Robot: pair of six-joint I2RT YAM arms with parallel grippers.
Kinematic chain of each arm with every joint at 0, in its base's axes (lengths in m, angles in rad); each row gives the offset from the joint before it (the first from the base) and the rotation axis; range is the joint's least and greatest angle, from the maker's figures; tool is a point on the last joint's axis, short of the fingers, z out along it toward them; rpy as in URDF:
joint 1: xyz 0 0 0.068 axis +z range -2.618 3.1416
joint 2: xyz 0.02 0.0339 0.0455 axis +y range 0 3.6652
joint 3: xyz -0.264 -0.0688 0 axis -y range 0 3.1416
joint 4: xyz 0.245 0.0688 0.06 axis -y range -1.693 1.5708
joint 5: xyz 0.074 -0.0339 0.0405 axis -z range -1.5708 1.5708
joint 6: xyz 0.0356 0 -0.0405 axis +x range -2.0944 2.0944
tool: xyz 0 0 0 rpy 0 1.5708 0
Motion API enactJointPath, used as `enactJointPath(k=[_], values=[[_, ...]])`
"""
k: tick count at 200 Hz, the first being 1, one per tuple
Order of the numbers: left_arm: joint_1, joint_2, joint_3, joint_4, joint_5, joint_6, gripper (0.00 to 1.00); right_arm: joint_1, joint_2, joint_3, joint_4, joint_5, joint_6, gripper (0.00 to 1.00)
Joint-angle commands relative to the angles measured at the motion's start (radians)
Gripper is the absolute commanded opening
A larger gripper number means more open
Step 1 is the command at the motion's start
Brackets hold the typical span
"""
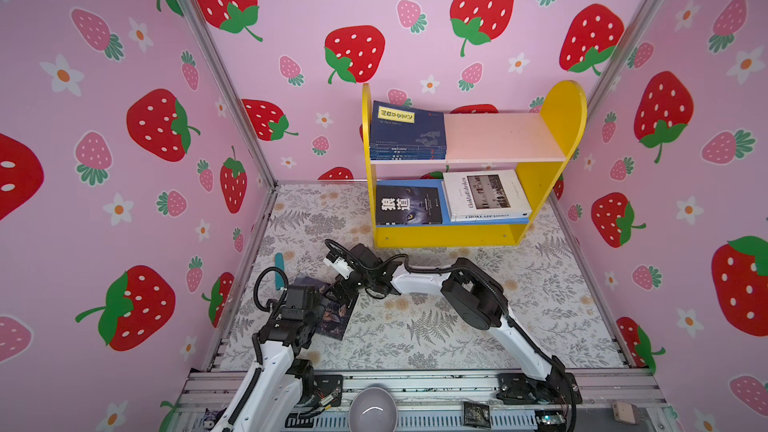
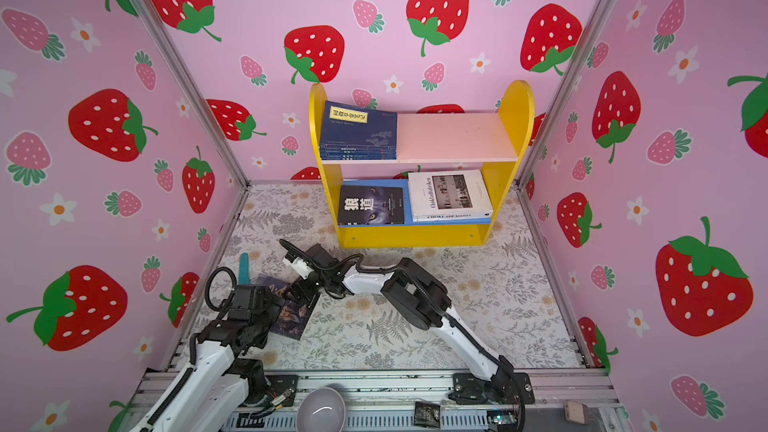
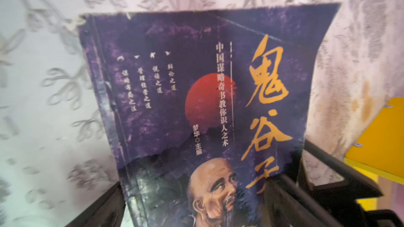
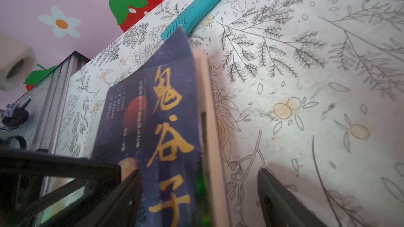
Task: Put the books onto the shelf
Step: 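Lower both grippers onto the purple Guiguzi book lying on the floor, then grasp the purple book's edges with both grippers and tilt it upright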
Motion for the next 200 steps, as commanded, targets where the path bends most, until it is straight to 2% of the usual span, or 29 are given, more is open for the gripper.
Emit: enactJointPath(k=[1, 19, 40, 59, 72, 95, 100, 104, 118, 140, 160, 200], values=[[0.004, 0.077, -0.034, 0.152, 0.114, 0.046, 0.99, 0.001, -0.025, -0.043, -0.089, 0.034, 0.001, 0.85], [0.005, 0.118, -0.006, 0.097, 0.089, 0.05, 0.99, -0.014, -0.014, -0.038, -0.103, 0.054, 0.039, 0.84], [0.015, 0.104, -0.049, 0.1, 0.094, 0.028, 0.97, -0.039, -0.011, -0.031, -0.108, 0.123, 0.1, 0.8], [0.029, 0.064, -0.109, 0.116, 0.119, -0.007, 0.96, -0.047, 0.0, 0.008, -0.151, 0.194, 0.097, 0.78], [0.034, 0.04, -0.13, 0.115, 0.118, -0.013, 0.96, -0.046, 0.024, 0.043, -0.177, 0.225, 0.088, 0.73], [0.047, 0.012, -0.166, 0.161, 0.131, -0.009, 0.96, -0.044, 0.081, 0.076, -0.2, 0.22, 0.1, 0.55], [0.051, 0.009, -0.181, 0.202, 0.145, -0.005, 0.96, -0.044, 0.093, 0.082, -0.21, 0.217, 0.102, 0.52], [0.054, 0.008, -0.195, 0.241, 0.159, -0.002, 0.95, -0.044, 0.103, 0.087, -0.215, 0.213, 0.106, 0.46], [0.065, 0.01, -0.244, 0.41, 0.214, 0.01, 0.94, -0.043, 0.129, 0.103, -0.237, 0.199, 0.109, 0.39], [0.08, 0.006, -0.272, 0.639, 0.355, 0.05, 0.93, -0.041, 0.16, 0.118, -0.262, 0.143, 0.1, 0.33], [0.081, -0.036, -0.232, 0.703, 0.426, 0.074, 0.91, -0.041, 0.179, 0.119, -0.26, 0.078, 0.103, 0.32], [0.082, -0.117, -0.2, 0.689, 0.418, 0.058, 0.83, -0.04, 0.175, 0.085, -0.225, 0.042, 0.12, 0.31]])
